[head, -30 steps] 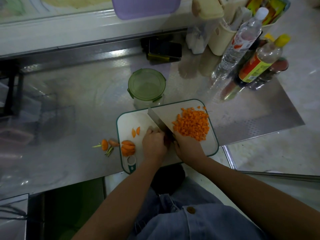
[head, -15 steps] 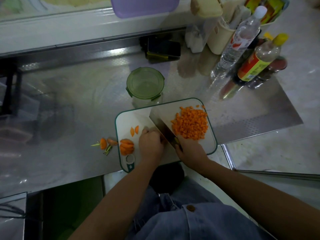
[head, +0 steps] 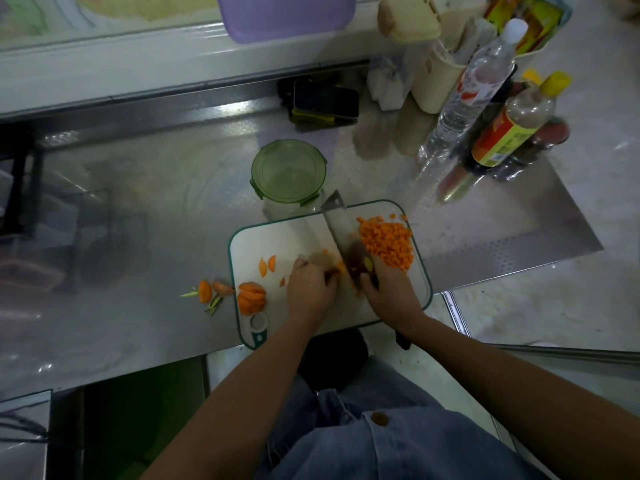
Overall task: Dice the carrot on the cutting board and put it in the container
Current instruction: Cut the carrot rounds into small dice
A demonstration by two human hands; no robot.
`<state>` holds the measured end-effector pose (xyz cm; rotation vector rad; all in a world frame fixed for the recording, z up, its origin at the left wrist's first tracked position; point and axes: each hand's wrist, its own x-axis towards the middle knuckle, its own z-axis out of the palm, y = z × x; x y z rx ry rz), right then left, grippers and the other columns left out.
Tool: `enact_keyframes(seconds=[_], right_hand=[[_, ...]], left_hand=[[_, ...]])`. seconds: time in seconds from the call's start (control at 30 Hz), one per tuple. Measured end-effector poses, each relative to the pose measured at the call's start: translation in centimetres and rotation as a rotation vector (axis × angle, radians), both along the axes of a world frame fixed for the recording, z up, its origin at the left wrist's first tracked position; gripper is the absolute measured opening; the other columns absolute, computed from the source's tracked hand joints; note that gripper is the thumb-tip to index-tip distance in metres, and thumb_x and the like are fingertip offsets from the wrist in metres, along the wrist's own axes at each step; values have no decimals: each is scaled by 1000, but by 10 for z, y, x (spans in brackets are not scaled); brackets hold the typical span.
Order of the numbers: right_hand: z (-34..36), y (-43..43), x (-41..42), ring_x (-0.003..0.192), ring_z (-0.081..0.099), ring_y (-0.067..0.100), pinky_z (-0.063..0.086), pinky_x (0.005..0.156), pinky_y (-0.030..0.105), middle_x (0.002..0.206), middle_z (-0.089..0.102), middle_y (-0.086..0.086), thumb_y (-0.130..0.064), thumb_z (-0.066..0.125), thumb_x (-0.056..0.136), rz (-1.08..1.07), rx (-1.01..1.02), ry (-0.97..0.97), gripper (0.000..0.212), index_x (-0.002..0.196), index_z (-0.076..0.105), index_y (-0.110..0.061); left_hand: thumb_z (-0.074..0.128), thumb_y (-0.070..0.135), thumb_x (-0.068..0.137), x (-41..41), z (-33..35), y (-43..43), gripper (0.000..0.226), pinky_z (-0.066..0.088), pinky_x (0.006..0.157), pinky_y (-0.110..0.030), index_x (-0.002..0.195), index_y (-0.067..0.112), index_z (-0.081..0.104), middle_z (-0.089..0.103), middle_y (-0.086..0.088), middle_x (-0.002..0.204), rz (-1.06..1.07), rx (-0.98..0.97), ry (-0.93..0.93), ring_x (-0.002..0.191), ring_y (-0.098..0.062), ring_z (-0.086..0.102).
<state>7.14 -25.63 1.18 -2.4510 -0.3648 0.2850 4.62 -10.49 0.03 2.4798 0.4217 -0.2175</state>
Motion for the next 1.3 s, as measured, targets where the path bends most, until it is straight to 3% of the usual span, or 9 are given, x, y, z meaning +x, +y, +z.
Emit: enact_keyframes(seconds=[0.1, 0.23, 0.47, 0.7, 0.87, 0.93, 1.0, 1.17, 1.3], right_hand=[[-3, 5, -5, 65, 54, 26, 43, 60, 41, 70, 55, 7, -16, 53, 93, 2, 33, 30, 6, 92, 50, -11], [-8, 16, -20, 63, 51, 24, 38, 57, 35, 71, 53, 6, -17, 52, 94, 130, -6, 102, 26, 116, 54, -3], [-12, 3, -10, 62, 48, 22, 35, 58, 37, 66, 47, 6, -15, 53, 93, -51, 34, 113, 12, 87, 49, -6], [-11, 10, -13, 59, 50, 26, 36, 56, 37, 62, 49, 8, -18, 54, 92, 25, 34, 131, 17, 83, 51, -3], [-11, 13, -16, 61, 51, 26, 37, 57, 38, 63, 49, 6, -15, 55, 90, -34, 39, 140, 14, 80, 48, -9], [-6, 11, -16, 61, 52, 25, 41, 58, 40, 64, 51, 7, -14, 54, 90, -28, 43, 132, 10, 83, 50, -9], [-1, 11, -18, 64, 54, 27, 43, 60, 41, 68, 55, 8, -15, 54, 91, 9, 23, 98, 10, 93, 55, -5], [4, 17, -24, 72, 59, 30, 41, 61, 35, 78, 60, 12, -17, 52, 92, 139, -76, 49, 24, 113, 54, -5], [3, 24, -25, 69, 59, 28, 44, 56, 37, 79, 60, 12, -19, 48, 95, 215, -143, 50, 18, 108, 51, -7]], left_hand=[[57, 22, 84, -2, 5, 6, 18, 42, 70, -33, 94, 16, 71, 63, -11, 84, 87, -4, -65, 97, -25, 52], [59, 17, 81, -13, 9, 28, 10, 41, 70, -38, 82, 11, 67, 63, -11, 75, 53, 164, -110, 87, -31, 51], [49, 27, 73, -33, 9, 54, 26, 45, 71, -41, 87, 11, 64, 61, -12, 81, 49, 372, -71, 85, -34, 51], [75, 16, 65, -40, 10, 56, 31, 48, 71, -42, 95, 16, 69, 60, -11, 93, -24, 332, -73, 87, -35, 53], [82, 16, 56, -27, 10, 49, 21, 47, 64, -30, 74, 23, 76, 62, -2, 69, -203, 396, -120, 75, -27, 57], [72, 22, 73, -21, 11, 46, 9, 43, 75, -31, 80, 21, 77, 66, -3, 77, -177, 394, -89, 87, -27, 53], [60, 31, 85, -17, 9, 40, 20, 39, 84, -33, 91, 20, 75, 68, -5, 89, -139, 388, 1, 101, -26, 49], [57, 41, 89, -12, -1, 31, 28, 39, 92, -35, 96, 20, 74, 68, -7, 98, -25, 373, 96, 115, -29, 47], [56, 40, 89, -14, -6, 33, 27, 38, 95, -36, 89, 20, 74, 69, -8, 96, 33, 328, 94, 116, -30, 47]])
